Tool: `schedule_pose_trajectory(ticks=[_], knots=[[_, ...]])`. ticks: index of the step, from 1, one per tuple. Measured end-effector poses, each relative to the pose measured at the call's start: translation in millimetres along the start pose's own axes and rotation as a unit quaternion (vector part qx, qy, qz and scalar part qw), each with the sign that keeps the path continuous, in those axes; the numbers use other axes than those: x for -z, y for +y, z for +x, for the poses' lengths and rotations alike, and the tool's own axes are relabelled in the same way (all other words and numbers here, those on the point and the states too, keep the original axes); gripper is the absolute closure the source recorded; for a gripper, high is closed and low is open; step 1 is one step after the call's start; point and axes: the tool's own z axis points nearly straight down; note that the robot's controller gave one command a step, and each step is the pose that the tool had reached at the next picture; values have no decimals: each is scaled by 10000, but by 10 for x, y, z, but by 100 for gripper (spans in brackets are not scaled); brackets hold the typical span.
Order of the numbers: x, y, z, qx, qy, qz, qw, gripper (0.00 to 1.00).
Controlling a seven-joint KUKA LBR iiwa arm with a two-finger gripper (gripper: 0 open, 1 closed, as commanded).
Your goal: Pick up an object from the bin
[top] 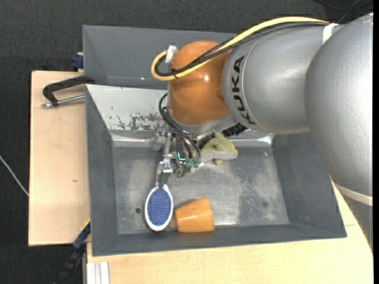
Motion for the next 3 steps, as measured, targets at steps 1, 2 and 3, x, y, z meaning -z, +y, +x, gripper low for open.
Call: schedule_pose_trajectory(ticks=[1,2,3], knots=[[-787,-303,502,772,-69,6,9970,0],[-810,-286,513,769,-77,-11,9970,100],[1376,-143,196,2283,-106,3,9735,100]])
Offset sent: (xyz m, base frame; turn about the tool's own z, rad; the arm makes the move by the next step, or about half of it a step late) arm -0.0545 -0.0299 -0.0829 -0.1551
